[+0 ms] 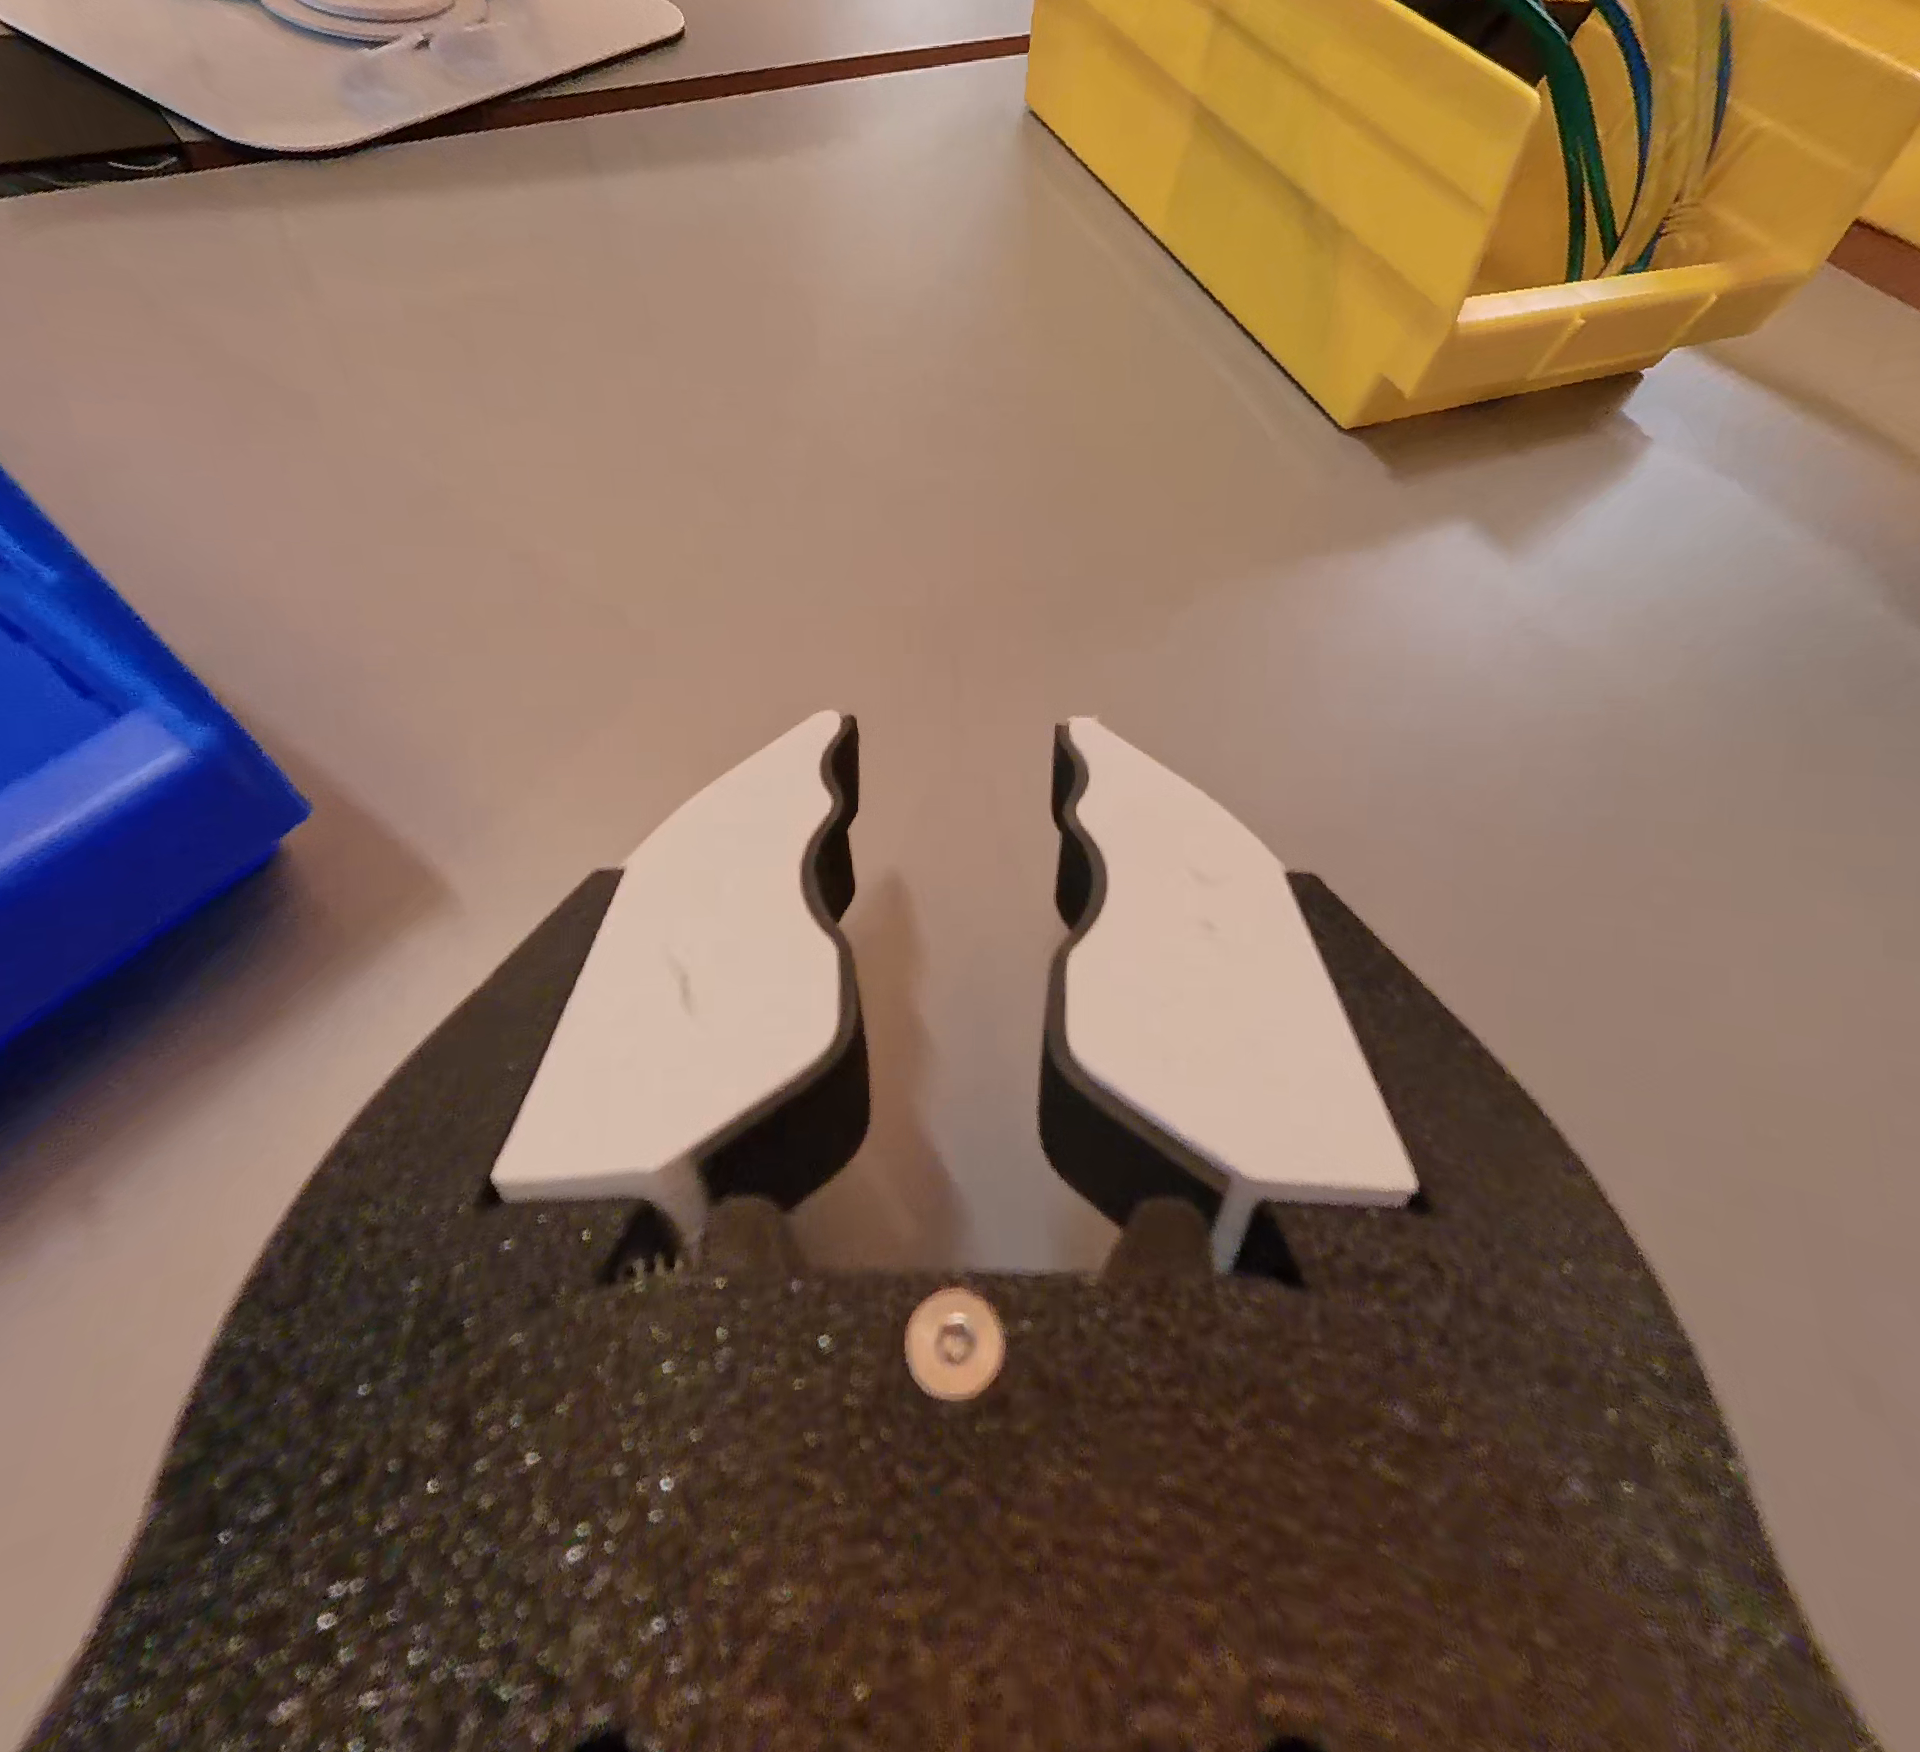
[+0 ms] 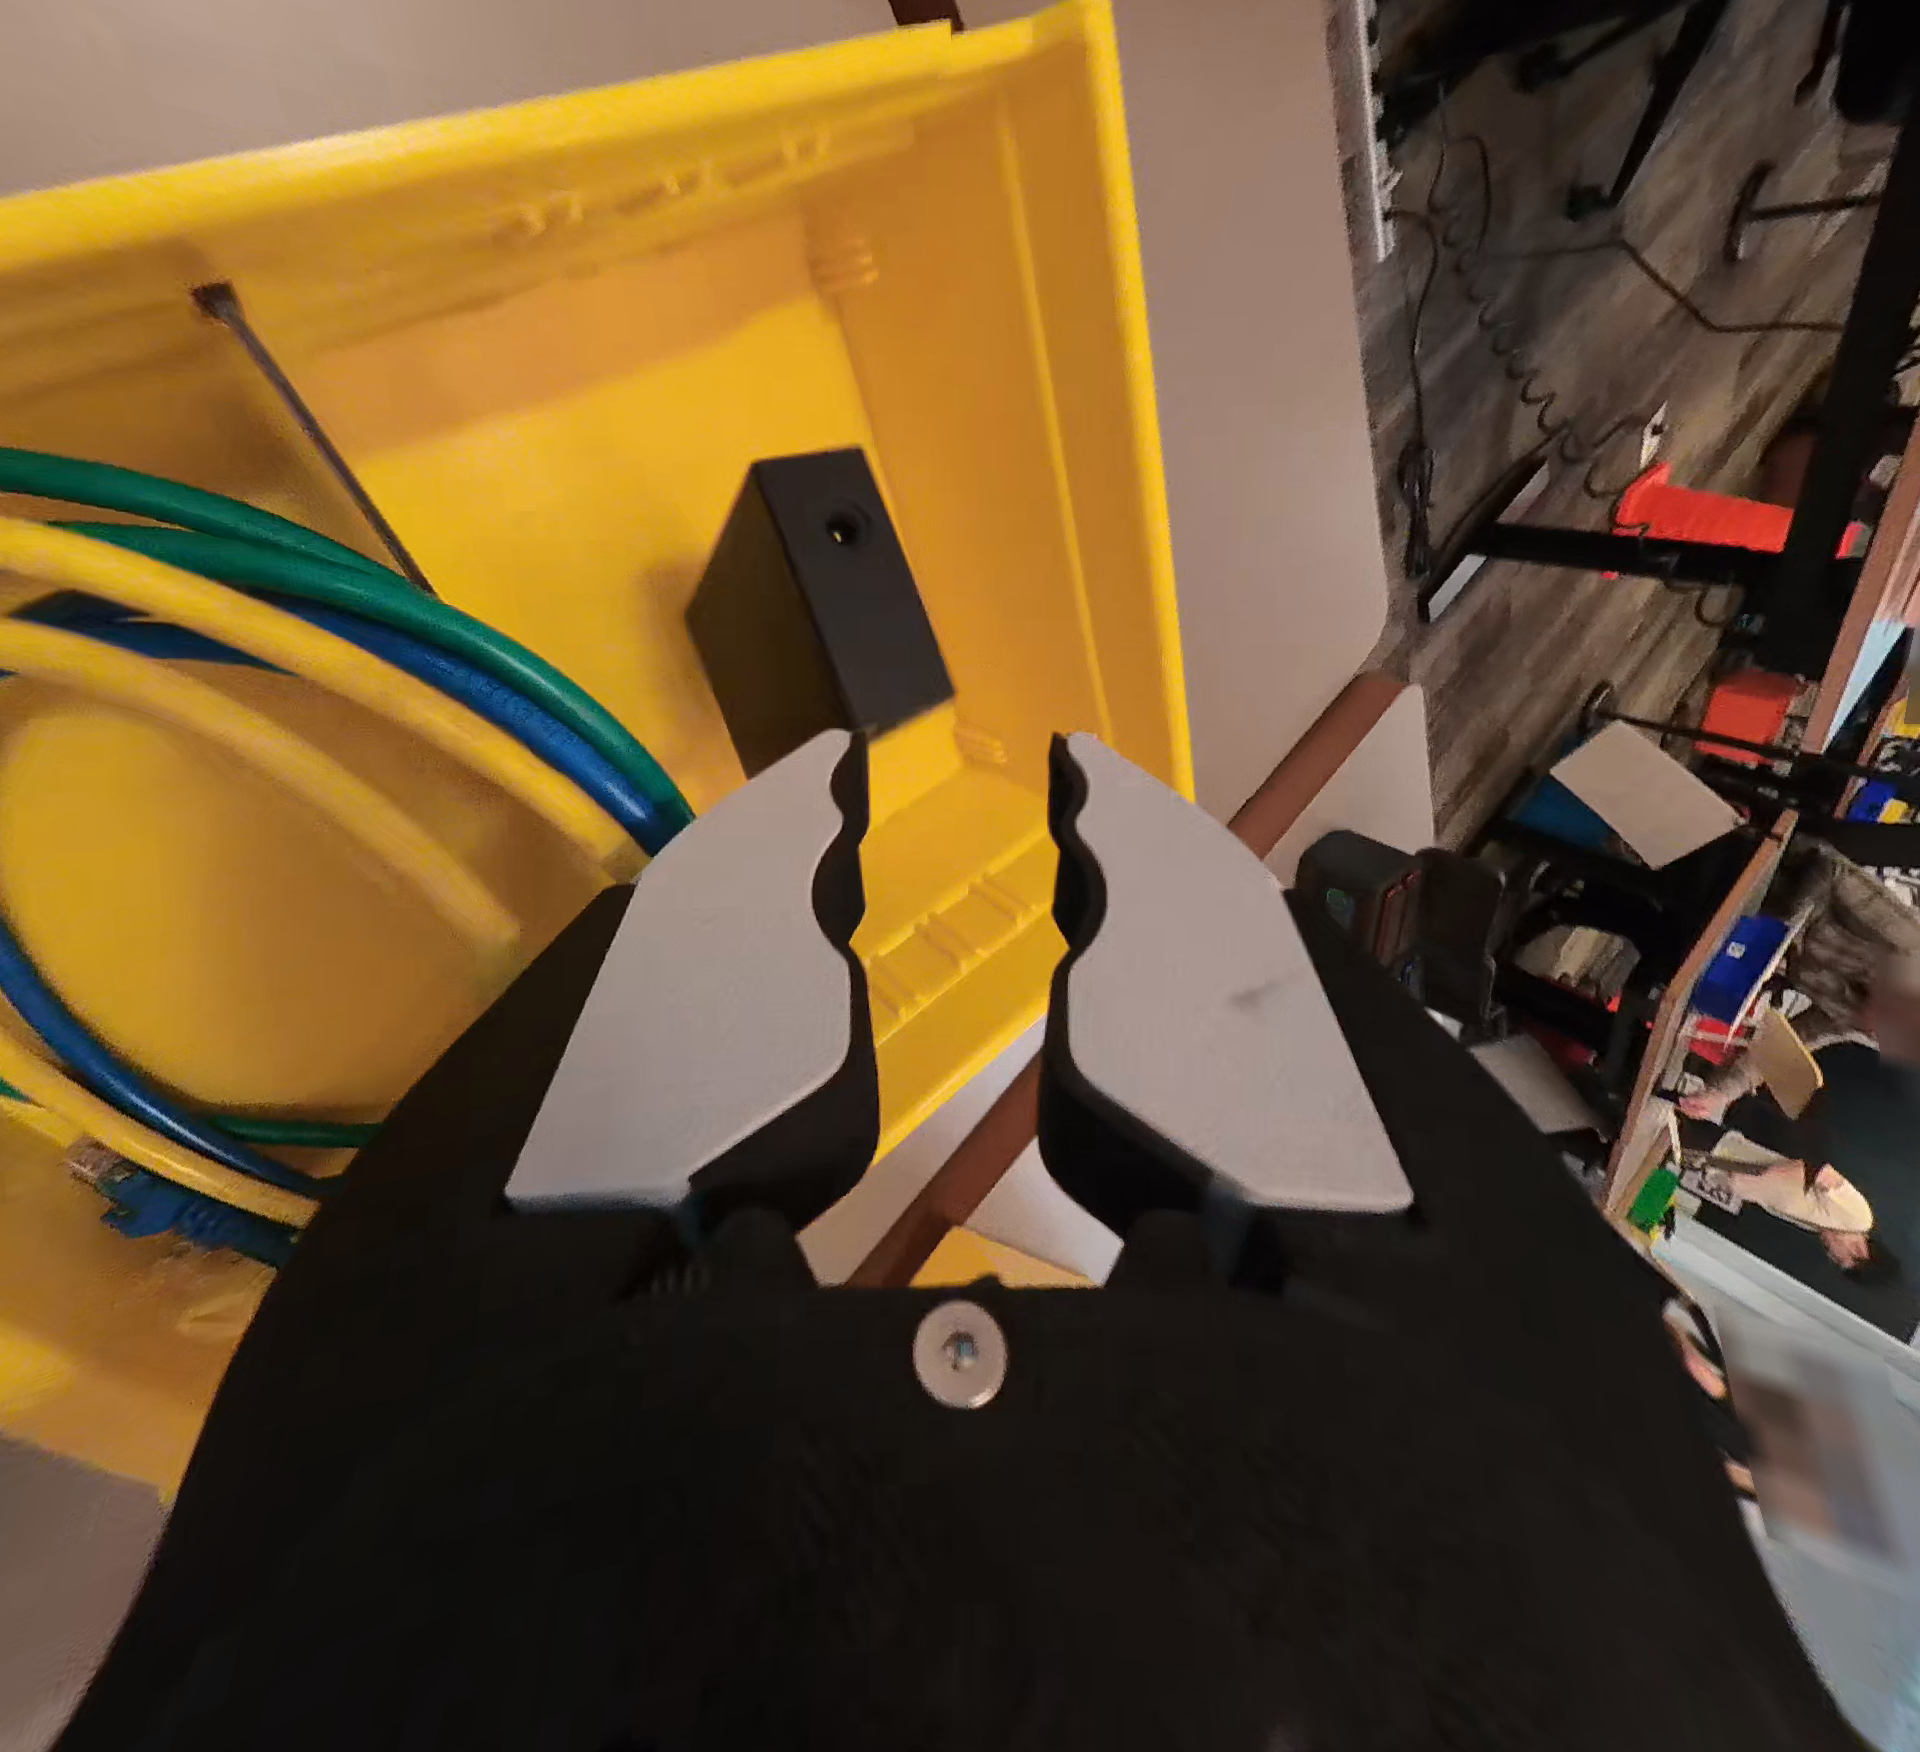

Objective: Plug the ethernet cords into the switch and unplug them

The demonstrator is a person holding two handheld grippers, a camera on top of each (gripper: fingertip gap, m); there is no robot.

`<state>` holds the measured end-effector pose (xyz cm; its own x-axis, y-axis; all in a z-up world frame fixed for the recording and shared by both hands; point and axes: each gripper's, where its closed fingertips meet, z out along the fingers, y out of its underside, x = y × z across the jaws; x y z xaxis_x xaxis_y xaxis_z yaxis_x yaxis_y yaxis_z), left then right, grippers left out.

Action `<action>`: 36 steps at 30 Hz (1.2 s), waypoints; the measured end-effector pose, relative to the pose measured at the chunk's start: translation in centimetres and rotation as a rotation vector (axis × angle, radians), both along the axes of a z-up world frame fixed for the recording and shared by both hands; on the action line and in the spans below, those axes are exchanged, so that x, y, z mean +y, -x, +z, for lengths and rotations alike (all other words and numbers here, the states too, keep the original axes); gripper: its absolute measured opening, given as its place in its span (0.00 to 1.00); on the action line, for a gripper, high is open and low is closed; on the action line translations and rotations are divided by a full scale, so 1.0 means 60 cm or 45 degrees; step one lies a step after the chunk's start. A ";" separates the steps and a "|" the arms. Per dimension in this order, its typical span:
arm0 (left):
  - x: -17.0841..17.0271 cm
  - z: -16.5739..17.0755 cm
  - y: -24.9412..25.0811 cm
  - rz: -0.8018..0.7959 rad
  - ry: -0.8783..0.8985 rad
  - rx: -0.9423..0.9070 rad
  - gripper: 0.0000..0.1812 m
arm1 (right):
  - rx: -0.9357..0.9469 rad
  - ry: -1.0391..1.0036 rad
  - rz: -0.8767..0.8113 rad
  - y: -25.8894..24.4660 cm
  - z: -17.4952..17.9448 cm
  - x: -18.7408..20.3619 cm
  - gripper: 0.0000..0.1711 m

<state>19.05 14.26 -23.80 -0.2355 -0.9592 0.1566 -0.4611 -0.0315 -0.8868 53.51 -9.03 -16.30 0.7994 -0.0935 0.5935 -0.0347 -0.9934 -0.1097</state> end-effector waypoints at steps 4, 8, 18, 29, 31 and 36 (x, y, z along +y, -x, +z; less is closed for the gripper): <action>-0.002 -0.001 0.000 -0.004 -0.022 -0.002 0.19 | -0.072 -0.049 -0.019 0.006 0.036 -0.008 0.20; -0.004 0.000 0.001 -0.005 -0.049 -0.014 0.19 | -0.181 -0.300 -0.118 0.059 0.084 -0.026 0.24; -0.055 0.001 -0.015 -0.035 -0.154 -0.017 0.29 | 0.067 -1.393 -0.296 0.322 0.009 -0.103 0.53; -0.302 0.082 -0.223 -0.143 -0.150 0.080 0.45 | 0.075 -1.595 -0.401 0.323 0.025 -0.137 0.62; -0.321 0.069 -0.262 -0.133 -0.206 0.143 0.38 | 0.053 -1.575 -0.375 0.327 0.026 -0.137 0.59; -0.301 0.006 -0.330 0.043 -0.396 0.329 0.42 | 0.085 -1.615 -0.328 0.332 0.035 -0.129 0.54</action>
